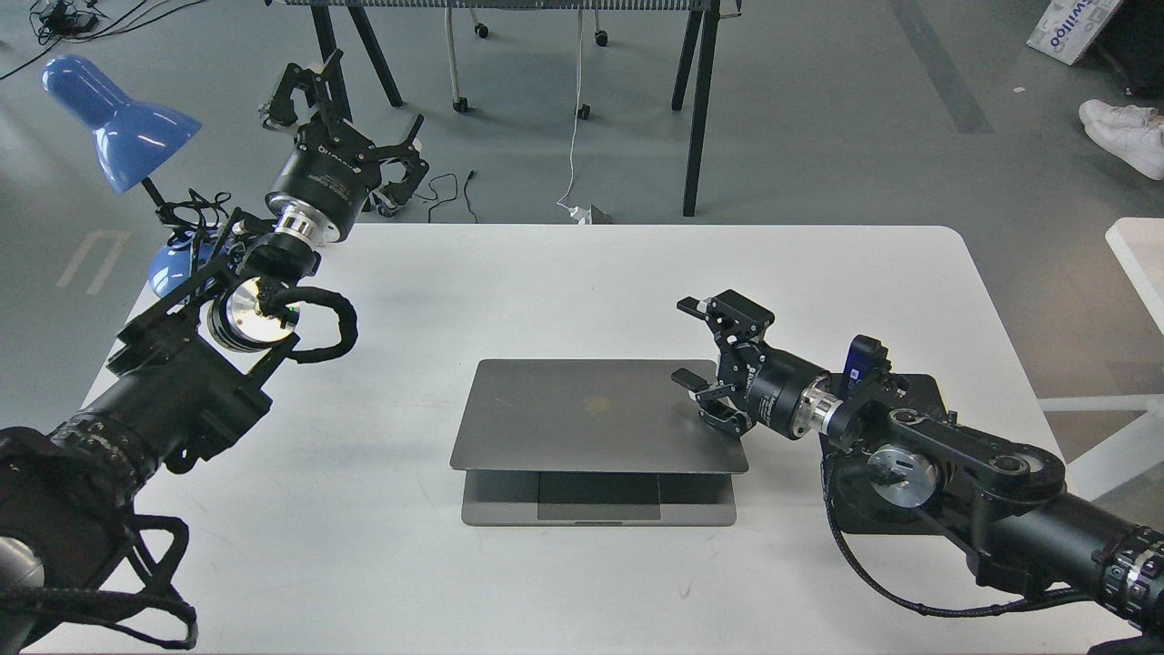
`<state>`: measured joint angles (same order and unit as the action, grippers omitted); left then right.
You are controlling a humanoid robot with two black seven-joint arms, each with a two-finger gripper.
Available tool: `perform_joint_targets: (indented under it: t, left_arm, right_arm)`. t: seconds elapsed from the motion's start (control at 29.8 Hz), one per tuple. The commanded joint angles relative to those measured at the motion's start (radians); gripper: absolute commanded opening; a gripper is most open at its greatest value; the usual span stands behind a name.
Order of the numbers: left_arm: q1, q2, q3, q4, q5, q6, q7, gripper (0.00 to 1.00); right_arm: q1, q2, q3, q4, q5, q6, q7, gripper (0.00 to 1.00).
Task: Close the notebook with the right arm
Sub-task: 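Press the right gripper on the lid to shut it flat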
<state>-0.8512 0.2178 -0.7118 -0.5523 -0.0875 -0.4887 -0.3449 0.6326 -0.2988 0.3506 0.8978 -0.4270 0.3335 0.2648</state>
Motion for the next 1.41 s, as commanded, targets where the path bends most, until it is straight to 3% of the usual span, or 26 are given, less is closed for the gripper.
perform_joint_targets:
  t: [0.0,1.38]
  left_arm:
    - [0.001,0.000,0.000,0.000,0.000,0.000,-0.002,1.00]
    - [0.001,0.000,0.000,0.000,0.000,0.000,0.000,1.00]
  right_arm:
    - [-0.013,0.001,-0.012,-0.002,-0.041,-0.005,0.001,1.00]
    - [-0.018,-0.002,-0.061,-0.004,-0.124,-0.056,-0.001,1.00]
